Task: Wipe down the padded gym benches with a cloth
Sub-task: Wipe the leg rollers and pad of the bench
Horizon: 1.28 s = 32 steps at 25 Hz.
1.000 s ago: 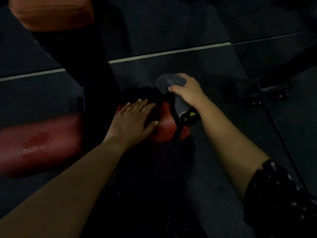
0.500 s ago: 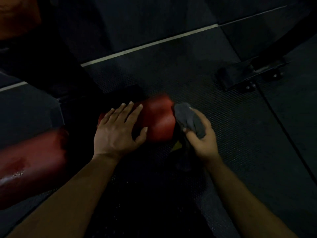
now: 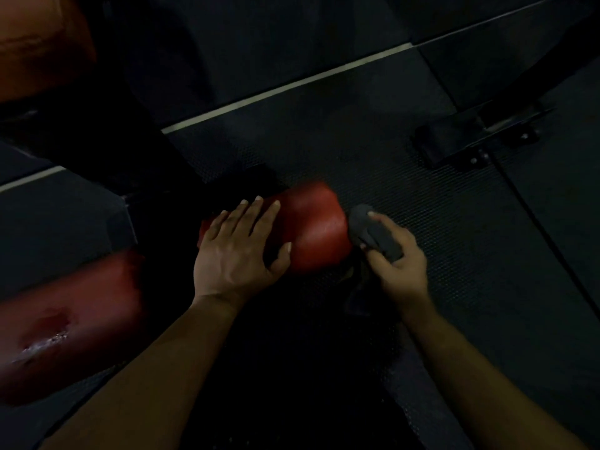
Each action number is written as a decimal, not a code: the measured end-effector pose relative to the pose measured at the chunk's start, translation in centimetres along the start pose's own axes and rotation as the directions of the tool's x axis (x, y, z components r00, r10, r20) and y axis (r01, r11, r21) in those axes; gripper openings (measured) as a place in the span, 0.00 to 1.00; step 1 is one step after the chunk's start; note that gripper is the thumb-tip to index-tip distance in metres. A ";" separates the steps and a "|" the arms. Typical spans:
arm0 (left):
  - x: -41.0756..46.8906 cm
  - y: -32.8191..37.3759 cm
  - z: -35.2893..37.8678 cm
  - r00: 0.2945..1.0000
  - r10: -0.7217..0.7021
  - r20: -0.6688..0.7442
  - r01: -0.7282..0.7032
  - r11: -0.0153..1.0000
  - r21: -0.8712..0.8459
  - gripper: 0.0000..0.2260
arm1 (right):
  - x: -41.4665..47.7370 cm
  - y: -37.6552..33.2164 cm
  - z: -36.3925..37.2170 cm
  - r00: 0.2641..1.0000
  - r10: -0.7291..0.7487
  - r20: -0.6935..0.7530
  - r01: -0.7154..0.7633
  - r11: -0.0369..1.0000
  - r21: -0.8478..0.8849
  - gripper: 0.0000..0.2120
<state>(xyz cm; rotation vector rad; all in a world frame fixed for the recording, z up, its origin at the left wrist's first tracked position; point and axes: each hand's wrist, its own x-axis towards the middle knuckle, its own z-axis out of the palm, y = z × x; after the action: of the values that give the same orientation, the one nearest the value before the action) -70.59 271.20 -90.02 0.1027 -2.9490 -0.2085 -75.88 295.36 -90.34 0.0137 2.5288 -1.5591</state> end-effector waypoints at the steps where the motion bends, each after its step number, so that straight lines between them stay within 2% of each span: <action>1: 0.0 -0.1 0.1 1.000 0.000 -0.005 0.000 1.000 -0.001 0.28 | 1.0 -0.6 -0.2 0.998 -0.046 0.035 0.047 0.998 -0.030 0.24; 4: 0.0 -0.2 0.2 1.000 -0.002 -0.019 0.002 1.000 -0.001 0.28 | 5.3 -1.4 0.7 0.973 -0.155 0.169 0.168 0.984 -0.065 0.22; 7: 0.1 -0.2 0.2 1.000 0.004 -0.022 -0.004 1.000 0.013 0.28 | 9.5 -2.2 2.0 0.947 -0.066 0.313 0.108 0.987 -0.116 0.28; 11: 0.0 -0.2 0.2 1.000 0.009 -0.022 -0.008 1.000 0.015 0.29 | 9.6 -1.9 1.4 0.931 -0.186 0.315 0.243 0.958 -0.153 0.24; 13: 0.1 -0.2 0.3 1.000 0.006 -0.026 -0.006 1.000 0.017 0.29 | 10.4 -2.4 1.1 0.919 -0.128 0.374 0.183 0.976 -0.117 0.23; 15: 0.1 -0.2 0.4 1.000 0.009 -0.030 -0.008 1.000 0.012 0.29 | 12.7 -3.1 1.7 0.904 -0.031 0.426 0.132 0.968 -0.211 0.23; 17: 0.0 -0.2 0.5 0.999 0.008 -0.040 -0.008 1.000 0.014 0.29 | 14.9 -4.4 2.9 0.871 -0.061 0.487 0.264 0.895 -0.359 0.24; 18: 0.0 -0.2 0.5 0.999 0.008 -0.042 -0.007 1.000 0.019 0.29 | 15.5 -5.3 3.7 0.821 -0.090 0.563 0.353 0.855 -0.379 0.25; 20: 0.1 -0.3 0.5 0.999 0.010 -0.048 -0.008 1.000 0.026 0.29 | 16.5 -7.5 5.0 0.651 -0.110 0.751 0.548 0.753 -0.365 0.27; 21: 0.1 -0.4 0.5 0.998 0.013 -0.060 -0.012 1.000 0.018 0.29 | 17.0 -8.7 5.3 0.567 -0.062 0.821 0.614 0.697 -0.371 0.29; 24: -0.3 -0.4 0.4 0.976 0.132 -0.176 -0.141 0.989 -0.041 0.23 | 19.1 -11.4 5.6 0.411 0.204 0.888 0.662 0.603 -0.445 0.31; 27: -0.6 -0.8 0.8 0.910 0.290 -0.296 -0.319 0.946 -0.054 0.16 | 18.4 -13.1 8.9 0.265 0.157 0.951 0.753 0.582 -0.306 0.30; 29: -0.5 -1.3 1.2 0.892 0.314 -0.326 -0.346 0.937 -0.045 0.15 | 16.0 -14.3 13.0 0.203 0.067 0.977 0.797 0.569 -0.205 0.29; 32: -0.6 -1.7 1.4 0.897 0.328 -0.296 -0.356 0.934 -0.044 0.19 | 13.1 -15.3 17.1 0.218 -0.079 0.973 0.864 0.480 -0.155 0.29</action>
<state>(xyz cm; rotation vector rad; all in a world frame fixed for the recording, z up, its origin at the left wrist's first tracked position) -70.19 269.80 -91.68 -0.3690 -2.6067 -0.2605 -87.90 272.15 -86.20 -1.5592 1.9265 -0.1845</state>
